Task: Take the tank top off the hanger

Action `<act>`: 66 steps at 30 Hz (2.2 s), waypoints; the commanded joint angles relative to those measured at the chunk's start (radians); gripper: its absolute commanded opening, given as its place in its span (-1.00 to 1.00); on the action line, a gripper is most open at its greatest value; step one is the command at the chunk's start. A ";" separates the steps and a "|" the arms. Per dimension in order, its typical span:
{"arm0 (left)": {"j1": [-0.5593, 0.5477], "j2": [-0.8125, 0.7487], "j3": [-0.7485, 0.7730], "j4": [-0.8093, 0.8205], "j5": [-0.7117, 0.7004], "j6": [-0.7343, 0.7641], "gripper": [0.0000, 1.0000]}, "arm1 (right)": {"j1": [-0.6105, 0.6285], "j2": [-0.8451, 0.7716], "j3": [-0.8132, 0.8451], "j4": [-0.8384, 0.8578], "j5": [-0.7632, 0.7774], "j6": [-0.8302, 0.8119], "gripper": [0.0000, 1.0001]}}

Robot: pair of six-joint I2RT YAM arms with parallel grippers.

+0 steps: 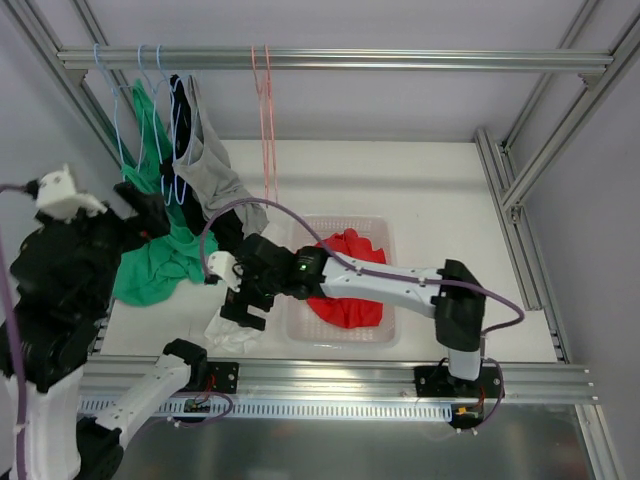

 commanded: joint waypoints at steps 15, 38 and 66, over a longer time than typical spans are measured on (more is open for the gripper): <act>-0.005 -0.353 -0.121 0.000 -0.050 0.078 0.97 | 0.053 0.452 0.239 -0.124 0.193 -0.085 0.74; -0.005 -0.370 -0.179 0.002 -0.011 0.086 0.97 | 0.058 -0.512 0.161 -0.111 0.317 0.079 -0.99; -0.005 -0.255 -0.121 0.006 0.131 0.094 0.97 | -0.408 -0.504 -0.562 0.150 0.270 0.346 -0.99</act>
